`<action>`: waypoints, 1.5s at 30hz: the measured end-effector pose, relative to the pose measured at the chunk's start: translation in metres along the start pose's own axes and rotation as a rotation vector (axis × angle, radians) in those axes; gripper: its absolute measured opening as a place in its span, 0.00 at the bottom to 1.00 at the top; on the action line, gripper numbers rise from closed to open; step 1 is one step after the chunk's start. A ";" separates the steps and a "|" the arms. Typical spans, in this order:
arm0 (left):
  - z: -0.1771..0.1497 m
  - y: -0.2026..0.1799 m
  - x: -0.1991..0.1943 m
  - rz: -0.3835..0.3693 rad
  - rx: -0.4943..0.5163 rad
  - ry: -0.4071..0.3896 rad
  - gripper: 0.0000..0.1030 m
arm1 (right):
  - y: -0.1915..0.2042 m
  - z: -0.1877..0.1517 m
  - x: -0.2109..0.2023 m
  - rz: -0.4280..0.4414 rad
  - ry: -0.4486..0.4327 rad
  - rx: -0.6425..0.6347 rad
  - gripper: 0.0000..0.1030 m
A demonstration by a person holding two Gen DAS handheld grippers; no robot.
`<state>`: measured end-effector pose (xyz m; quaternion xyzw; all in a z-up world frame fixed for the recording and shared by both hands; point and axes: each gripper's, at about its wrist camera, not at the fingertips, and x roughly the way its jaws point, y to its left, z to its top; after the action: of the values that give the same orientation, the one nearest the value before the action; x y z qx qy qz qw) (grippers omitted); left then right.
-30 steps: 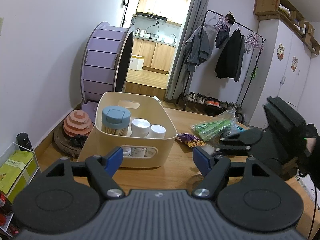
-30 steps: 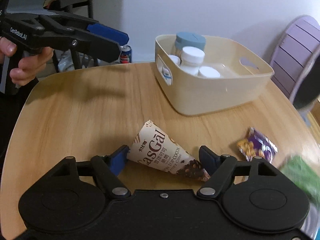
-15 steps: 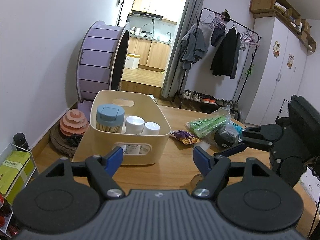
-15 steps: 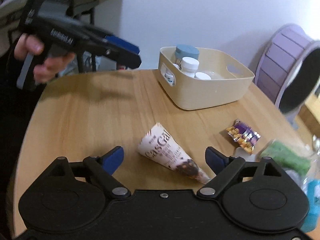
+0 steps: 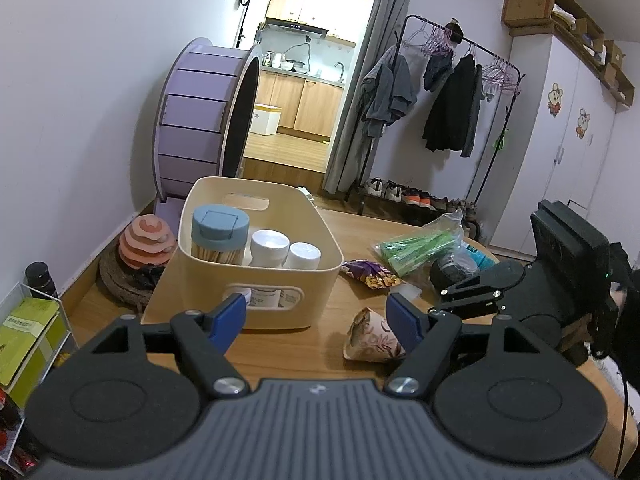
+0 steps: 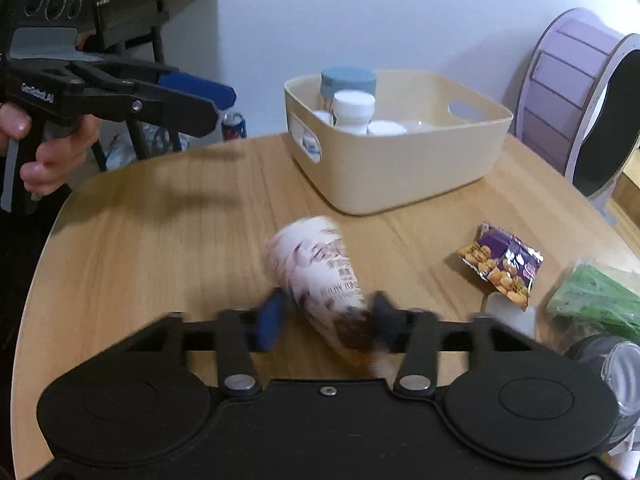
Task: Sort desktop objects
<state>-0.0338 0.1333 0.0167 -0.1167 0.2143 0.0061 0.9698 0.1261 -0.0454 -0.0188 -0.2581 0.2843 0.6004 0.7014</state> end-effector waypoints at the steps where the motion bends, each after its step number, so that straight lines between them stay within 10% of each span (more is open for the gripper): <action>1: 0.000 0.000 0.000 -0.001 -0.002 0.000 0.74 | 0.002 0.000 0.000 -0.012 -0.006 0.006 0.31; 21: 0.002 0.001 -0.009 0.015 -0.009 -0.044 0.74 | -0.010 0.008 -0.081 -0.195 -0.323 0.281 0.29; 36: 0.004 0.009 -0.009 0.018 -0.025 -0.044 0.74 | -0.054 0.091 -0.003 -0.132 -0.355 0.350 0.30; 41: 0.004 0.010 -0.008 0.020 -0.026 -0.038 0.74 | -0.054 0.099 0.019 -0.168 -0.340 0.334 0.60; 45: 0.004 0.009 -0.009 0.016 -0.026 -0.038 0.74 | -0.055 0.087 0.010 -0.180 -0.334 0.346 0.60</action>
<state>-0.0408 0.1430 0.0222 -0.1276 0.1967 0.0187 0.9719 0.1891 0.0152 0.0366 -0.0559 0.2391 0.5121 0.8231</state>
